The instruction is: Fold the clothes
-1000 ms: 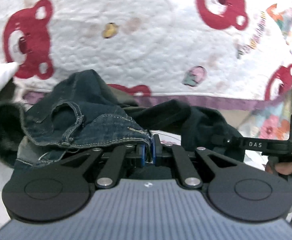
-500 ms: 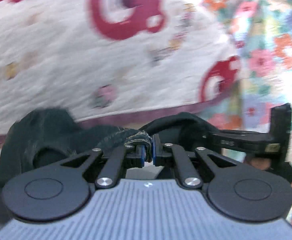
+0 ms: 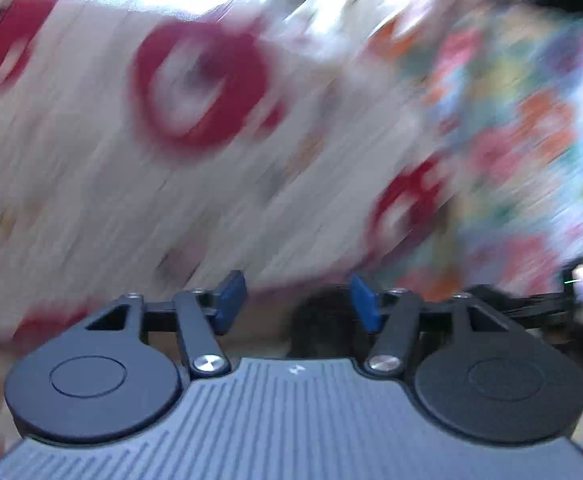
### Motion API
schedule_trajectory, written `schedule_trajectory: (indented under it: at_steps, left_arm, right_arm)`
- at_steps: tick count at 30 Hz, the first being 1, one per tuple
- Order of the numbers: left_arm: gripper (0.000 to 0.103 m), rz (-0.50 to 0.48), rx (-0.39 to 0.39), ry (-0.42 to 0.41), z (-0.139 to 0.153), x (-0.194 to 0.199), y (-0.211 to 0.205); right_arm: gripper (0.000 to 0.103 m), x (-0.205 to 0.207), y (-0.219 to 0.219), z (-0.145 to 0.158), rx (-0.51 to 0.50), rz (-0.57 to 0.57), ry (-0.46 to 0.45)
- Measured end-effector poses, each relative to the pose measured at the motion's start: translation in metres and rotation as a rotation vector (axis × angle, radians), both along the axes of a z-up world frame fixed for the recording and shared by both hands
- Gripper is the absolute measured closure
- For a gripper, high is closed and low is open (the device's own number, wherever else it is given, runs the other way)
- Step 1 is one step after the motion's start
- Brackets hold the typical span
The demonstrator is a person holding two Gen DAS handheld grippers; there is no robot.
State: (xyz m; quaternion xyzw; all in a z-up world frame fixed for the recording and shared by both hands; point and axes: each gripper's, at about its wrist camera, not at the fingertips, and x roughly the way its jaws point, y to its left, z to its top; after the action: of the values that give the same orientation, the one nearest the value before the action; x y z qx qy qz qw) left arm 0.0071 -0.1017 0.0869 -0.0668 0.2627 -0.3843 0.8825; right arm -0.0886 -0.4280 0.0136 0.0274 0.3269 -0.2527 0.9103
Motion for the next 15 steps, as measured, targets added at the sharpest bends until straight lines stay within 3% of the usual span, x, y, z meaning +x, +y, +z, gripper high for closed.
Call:
schedule_trajectory:
  at_steps: [3,4,9,12,15]
  left_arm:
    - [0.046,0.051,0.001,0.246,-0.076,0.015,0.025]
    - [0.046,0.065,-0.003,0.286,-0.095,0.014,0.033]
    - [0.045,0.05,0.047,0.341,-0.147,-0.014,0.041]
    - [0.045,-0.022,0.1,0.358,-0.161,-0.029,0.033]
    - [0.045,-0.106,0.103,0.369,-0.164,-0.04,0.025]
  right_arm:
    - [0.041,-0.006,0.014,-0.062,0.112,-0.075,0.1]
    - [0.041,-0.01,0.026,-0.076,0.139,-0.074,0.103]
    - [0.04,-0.02,0.088,-0.09,0.154,-0.003,0.096]
    - [0.04,-0.027,0.109,-0.079,0.153,0.062,0.104]
    - [0.04,-0.034,0.125,-0.059,0.1,0.097,0.099]
